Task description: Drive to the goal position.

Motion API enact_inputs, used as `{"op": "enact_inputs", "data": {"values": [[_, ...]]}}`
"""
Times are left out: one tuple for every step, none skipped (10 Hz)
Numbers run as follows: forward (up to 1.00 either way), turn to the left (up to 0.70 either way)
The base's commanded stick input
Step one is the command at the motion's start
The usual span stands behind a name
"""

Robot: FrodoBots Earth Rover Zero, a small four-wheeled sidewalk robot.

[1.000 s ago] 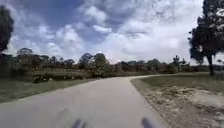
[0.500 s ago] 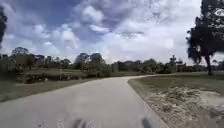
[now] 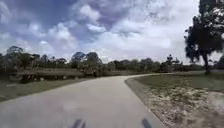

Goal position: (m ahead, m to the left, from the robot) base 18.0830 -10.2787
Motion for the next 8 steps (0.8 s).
{"op": "enact_inputs", "data": {"values": [[0.69, 0.24], [0.69, 0.31], [0.69, 0.21], [0.69, 0.03], [0.69, 0.03], [0.69, 0.09], [0.69, 0.33], [0.69, 0.26]]}}
